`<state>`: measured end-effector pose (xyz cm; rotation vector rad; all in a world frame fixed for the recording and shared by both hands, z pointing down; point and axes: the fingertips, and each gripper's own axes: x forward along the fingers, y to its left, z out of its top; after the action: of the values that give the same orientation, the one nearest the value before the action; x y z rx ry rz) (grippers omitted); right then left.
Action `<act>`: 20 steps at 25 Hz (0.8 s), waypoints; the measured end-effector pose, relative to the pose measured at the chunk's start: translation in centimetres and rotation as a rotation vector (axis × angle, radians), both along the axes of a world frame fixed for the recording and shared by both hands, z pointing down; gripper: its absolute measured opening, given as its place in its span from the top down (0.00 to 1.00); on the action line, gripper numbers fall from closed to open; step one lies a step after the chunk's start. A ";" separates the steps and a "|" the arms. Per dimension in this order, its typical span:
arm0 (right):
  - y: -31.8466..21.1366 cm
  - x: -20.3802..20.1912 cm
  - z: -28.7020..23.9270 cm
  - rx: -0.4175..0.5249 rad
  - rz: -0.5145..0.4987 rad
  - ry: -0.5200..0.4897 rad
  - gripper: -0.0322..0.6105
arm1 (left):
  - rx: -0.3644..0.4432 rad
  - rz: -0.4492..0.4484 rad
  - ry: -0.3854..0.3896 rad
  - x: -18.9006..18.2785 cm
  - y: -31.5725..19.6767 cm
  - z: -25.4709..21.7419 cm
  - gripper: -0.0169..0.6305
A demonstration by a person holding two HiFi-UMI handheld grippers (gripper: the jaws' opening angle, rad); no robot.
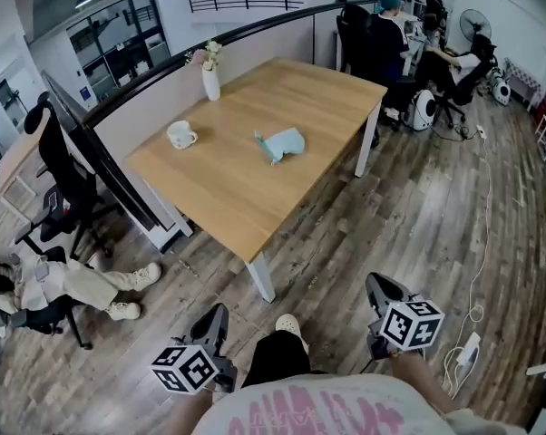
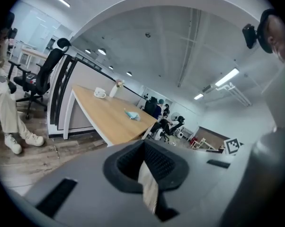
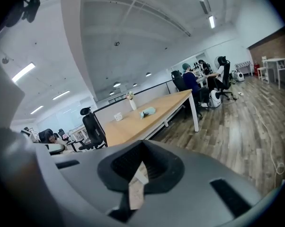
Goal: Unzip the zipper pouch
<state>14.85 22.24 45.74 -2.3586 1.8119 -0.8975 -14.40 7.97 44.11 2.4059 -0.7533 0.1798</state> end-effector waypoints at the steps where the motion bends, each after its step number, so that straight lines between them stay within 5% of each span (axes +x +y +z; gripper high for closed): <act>1: -1.0 0.5 0.2 -0.002 -0.008 0.003 0.96 | 0.006 -0.002 0.010 0.7 -1.1 -0.1 0.97; 20: -23.8 10.4 0.5 0.002 -0.076 -0.044 0.96 | 0.059 -0.077 0.101 11.8 -22.4 -2.0 0.97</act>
<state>25.28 -1.58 46.28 -2.2646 1.8960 -0.9476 -2.58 -14.47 42.06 2.4170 -0.8130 0.0050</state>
